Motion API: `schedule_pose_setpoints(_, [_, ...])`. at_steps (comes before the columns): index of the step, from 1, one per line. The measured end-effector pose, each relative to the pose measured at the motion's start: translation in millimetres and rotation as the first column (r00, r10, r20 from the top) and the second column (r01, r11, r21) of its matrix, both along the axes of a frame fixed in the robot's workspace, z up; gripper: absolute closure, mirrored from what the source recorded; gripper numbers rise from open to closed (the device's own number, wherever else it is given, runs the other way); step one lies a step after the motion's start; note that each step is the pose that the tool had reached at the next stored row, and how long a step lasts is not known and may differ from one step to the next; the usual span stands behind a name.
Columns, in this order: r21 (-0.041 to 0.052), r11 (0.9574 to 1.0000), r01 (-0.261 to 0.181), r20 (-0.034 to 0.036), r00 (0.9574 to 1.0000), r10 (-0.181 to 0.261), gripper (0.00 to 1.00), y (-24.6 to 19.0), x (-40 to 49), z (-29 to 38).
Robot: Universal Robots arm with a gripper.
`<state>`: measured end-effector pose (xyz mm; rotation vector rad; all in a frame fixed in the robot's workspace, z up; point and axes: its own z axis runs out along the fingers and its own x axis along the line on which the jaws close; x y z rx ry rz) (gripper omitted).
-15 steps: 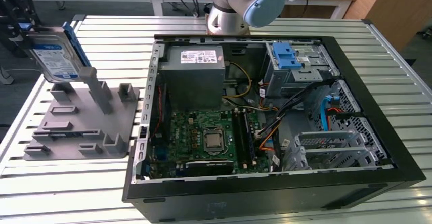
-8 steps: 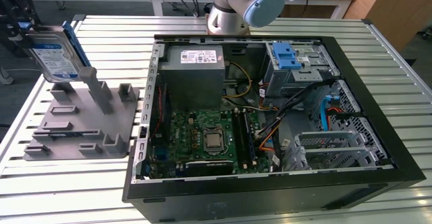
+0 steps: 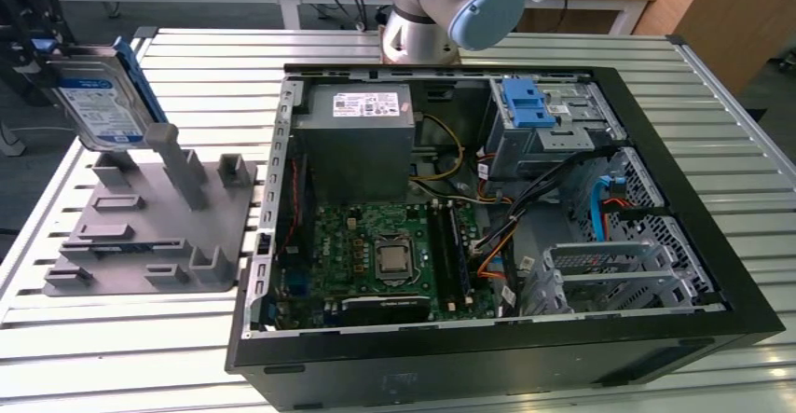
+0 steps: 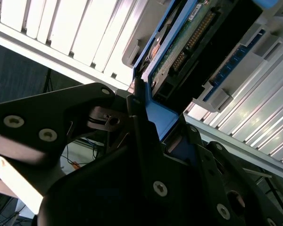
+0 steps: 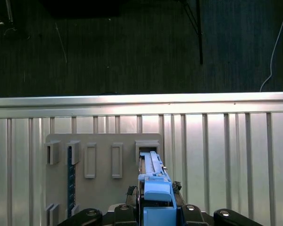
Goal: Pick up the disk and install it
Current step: 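Pick up the disk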
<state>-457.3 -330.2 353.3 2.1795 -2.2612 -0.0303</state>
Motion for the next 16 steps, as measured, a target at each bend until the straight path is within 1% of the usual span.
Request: schedule_pose_setpoints(16, [0.0,1.0,0.0,0.0,1.0,0.0,0.64,0.0,0.0,4.2])
